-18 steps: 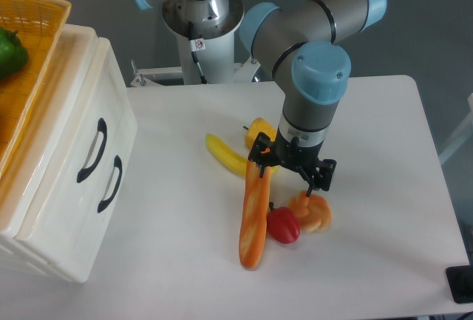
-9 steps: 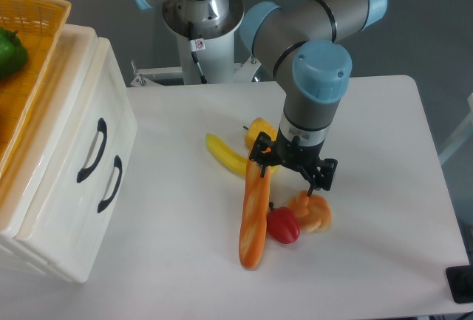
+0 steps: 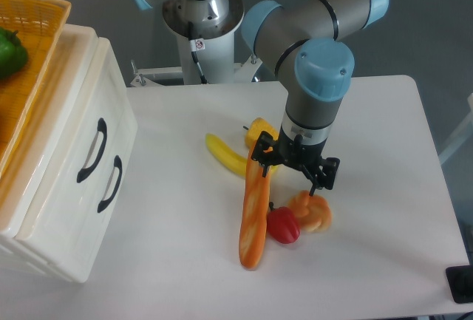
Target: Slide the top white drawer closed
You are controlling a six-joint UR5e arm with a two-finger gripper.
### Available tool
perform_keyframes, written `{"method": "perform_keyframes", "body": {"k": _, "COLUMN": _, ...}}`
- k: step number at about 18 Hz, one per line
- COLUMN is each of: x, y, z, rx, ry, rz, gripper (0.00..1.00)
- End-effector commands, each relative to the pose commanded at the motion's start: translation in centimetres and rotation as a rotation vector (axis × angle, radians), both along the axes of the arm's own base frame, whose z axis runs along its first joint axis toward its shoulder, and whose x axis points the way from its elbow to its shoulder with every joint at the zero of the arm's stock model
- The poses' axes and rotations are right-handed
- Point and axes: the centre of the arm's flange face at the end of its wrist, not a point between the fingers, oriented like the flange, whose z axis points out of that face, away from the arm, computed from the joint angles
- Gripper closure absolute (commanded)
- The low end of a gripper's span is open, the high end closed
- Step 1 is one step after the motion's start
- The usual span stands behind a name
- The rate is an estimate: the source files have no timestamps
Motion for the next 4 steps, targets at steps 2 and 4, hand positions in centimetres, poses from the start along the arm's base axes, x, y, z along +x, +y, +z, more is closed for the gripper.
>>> {"method": "perform_keyframes", "body": {"k": 2, "x": -0.05, "y": 0.03, "z": -0.02, "rx": 0.0, "ry": 0.0, "rz": 0.0, "gripper": 0.0}}
{"method": "perform_keyframes", "body": {"k": 4, "x": -0.08, "y": 0.05, "z": 0.05, "rx": 0.001, "ry": 0.001, "rz": 0.0, "gripper": 0.0}}
